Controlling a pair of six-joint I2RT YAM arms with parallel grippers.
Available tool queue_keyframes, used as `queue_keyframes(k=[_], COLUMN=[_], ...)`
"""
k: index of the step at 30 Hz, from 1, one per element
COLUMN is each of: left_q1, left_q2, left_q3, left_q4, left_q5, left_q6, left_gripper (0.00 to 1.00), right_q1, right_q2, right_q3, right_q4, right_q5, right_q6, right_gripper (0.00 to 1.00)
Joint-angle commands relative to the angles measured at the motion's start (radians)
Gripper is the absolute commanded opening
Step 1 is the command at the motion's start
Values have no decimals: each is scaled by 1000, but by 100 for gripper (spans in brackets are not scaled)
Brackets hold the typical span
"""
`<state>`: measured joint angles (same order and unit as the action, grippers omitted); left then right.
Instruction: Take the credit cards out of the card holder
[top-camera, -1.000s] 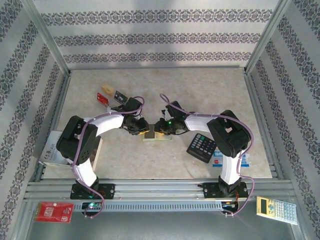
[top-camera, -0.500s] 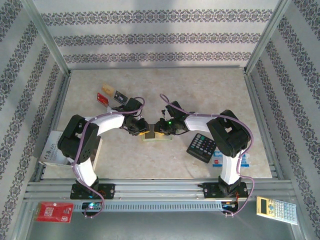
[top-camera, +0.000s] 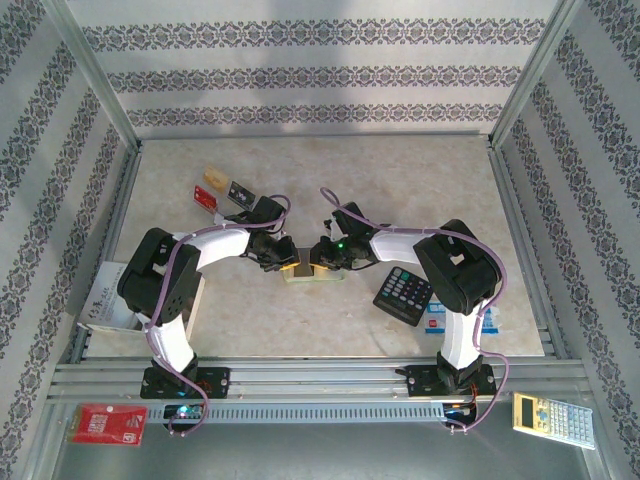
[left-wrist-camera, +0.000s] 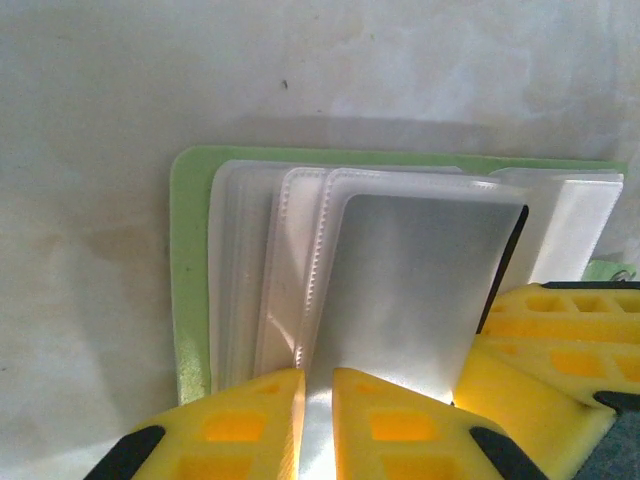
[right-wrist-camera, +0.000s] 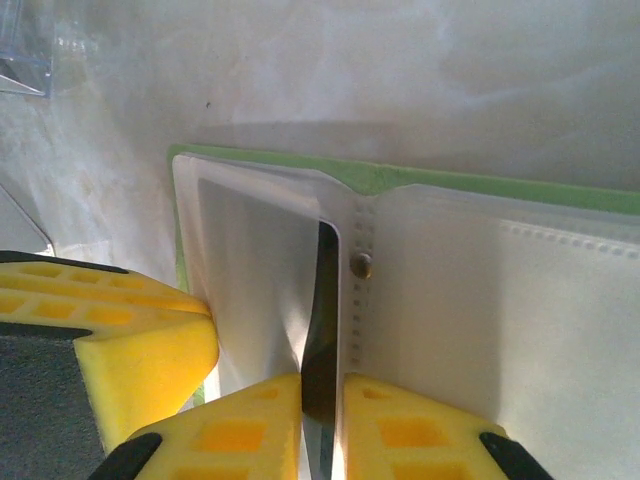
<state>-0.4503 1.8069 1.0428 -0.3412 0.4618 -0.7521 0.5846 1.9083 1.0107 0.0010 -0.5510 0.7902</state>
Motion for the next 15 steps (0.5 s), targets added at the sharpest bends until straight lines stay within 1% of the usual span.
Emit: queue_keyframes(k=[1, 3, 7, 13, 15], left_q1=[-12, -11, -11, -6, -4], left_q2=[46, 47, 37, 17, 19], left_q3=[-21, -20, -17, -20, -18], left_q4=[-21, -28, -50, -60, -64], left_q5=[-27, -33, -61, -77, -77], left_q6=[-3, 0, 6, 9, 11], left_gripper=[14, 14, 15, 20, 20], right_q1=[-8, -12, -22, -42, -46], right_q2=[11, 9, 2, -10, -14], right_q3=[-21, -21, -26, -39, -43], right_q4=[22, 21, 7, -34, -48], right_q5=[-12, -14, 3, 51, 64], right_q6=[10, 9, 2, -14, -22], right_gripper=[15, 12, 11, 11, 11])
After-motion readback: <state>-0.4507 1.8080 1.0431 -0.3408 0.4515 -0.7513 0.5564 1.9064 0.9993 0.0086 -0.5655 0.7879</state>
